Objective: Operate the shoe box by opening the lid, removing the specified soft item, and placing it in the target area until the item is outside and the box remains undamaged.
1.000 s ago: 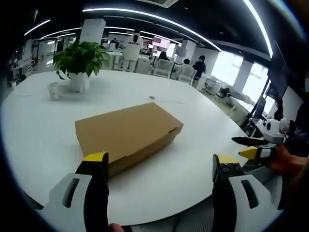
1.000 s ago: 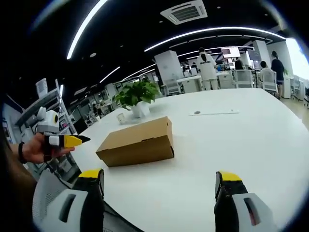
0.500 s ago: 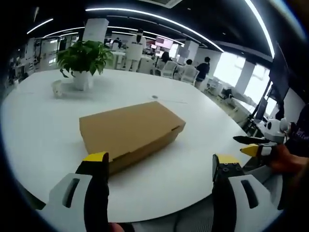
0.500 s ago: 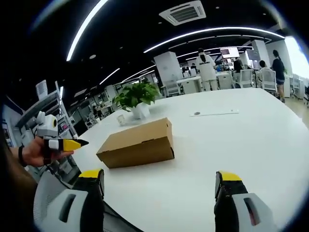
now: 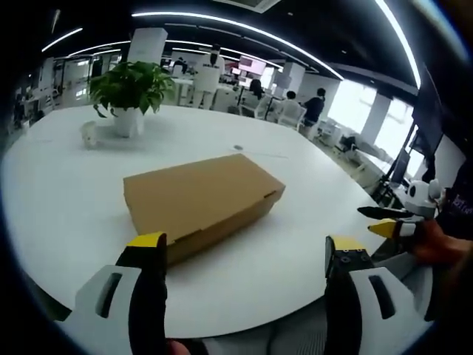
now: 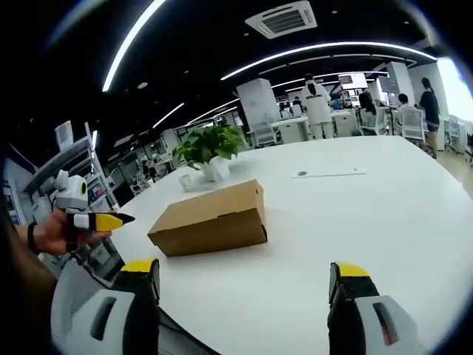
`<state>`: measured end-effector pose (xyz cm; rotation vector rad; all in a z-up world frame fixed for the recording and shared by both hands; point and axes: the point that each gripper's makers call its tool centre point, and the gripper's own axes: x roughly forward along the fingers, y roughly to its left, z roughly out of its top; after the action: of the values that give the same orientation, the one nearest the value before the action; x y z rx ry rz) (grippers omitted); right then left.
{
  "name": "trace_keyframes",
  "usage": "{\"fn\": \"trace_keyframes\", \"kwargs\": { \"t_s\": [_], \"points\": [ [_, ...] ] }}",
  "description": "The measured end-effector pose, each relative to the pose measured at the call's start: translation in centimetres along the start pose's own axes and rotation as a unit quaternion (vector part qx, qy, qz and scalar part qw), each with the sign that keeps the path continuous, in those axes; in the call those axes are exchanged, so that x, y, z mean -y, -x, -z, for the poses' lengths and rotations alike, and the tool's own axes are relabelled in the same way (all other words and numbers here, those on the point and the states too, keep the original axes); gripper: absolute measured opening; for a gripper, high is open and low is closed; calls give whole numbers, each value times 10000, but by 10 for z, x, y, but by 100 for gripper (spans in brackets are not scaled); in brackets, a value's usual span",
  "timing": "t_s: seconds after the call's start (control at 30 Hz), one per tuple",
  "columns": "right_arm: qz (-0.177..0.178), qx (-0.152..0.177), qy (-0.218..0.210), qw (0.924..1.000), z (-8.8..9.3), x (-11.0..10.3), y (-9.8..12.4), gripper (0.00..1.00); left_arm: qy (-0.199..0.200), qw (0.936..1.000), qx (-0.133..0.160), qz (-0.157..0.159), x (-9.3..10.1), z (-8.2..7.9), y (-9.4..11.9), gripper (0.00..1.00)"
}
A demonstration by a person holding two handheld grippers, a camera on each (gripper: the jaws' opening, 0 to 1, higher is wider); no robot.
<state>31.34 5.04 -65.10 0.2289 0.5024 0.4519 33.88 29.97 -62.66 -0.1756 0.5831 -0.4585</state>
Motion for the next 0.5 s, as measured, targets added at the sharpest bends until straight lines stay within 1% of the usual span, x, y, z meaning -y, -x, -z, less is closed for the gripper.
{"fn": "trace_keyframes", "kwargs": {
  "t_s": [0.5],
  "points": [
    [1,-83,3,10000,3,1,-1,95,79,9999,29,-65,-6,1,2,88]
  ]
}}
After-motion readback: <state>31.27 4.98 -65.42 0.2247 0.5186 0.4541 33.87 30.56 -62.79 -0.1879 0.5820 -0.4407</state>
